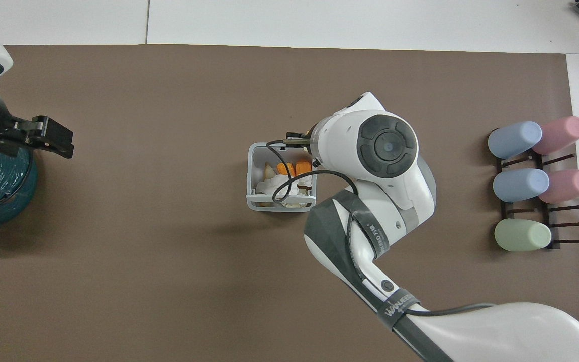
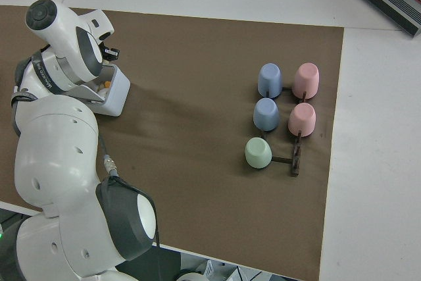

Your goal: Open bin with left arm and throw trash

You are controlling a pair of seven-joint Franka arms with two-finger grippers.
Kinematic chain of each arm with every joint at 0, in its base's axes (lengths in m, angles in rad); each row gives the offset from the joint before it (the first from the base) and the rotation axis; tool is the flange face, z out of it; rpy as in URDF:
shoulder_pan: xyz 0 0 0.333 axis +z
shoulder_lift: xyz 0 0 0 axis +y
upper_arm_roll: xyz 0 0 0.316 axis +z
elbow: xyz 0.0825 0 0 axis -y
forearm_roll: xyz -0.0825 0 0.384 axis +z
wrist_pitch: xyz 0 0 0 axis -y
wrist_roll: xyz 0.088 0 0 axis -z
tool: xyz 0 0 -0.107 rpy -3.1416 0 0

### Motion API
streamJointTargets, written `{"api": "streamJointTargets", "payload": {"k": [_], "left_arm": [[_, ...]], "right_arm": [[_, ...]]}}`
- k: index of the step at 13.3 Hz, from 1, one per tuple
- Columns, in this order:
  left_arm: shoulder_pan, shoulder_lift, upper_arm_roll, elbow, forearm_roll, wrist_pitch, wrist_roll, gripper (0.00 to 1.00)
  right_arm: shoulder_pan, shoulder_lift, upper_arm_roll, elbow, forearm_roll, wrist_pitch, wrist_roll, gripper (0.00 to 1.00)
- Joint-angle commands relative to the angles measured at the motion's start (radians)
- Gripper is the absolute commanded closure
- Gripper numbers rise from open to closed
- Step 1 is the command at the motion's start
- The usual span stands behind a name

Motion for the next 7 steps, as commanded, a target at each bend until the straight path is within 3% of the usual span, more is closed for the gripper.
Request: {"api": "streamJointTargets", "payload": {"k": [1, 2, 3, 7], "left_arm": [[-0.005, -0.026, -0.003, -0.044, 0.030, 0.004, 0.051, 0.00], [-0.009, -0.026, -0.001, -0.046, 0.030, 0.008, 0.048, 0.00], [-0.013, -0.026, -0.001, -0.047, 0.030, 0.012, 0.042, 0.00], [-0.013, -0.049, -0.003, -0.105, 0.028, 0.082, 0.037, 0.00]], "right_arm": [[0.024, 0.003, 0.003, -0.006, 0.017, -0.011, 0.062, 0.85], [0.025, 0.005, 0.005, -0.019, 0.017, -0.011, 0.064, 0.33], [0.025, 0.005, 0.005, -0.023, 0.019, -0.011, 0.066, 0.00], [0.013, -0.006, 0.003, -0.012, 0.019, -0.023, 0.066, 0.00]]}}
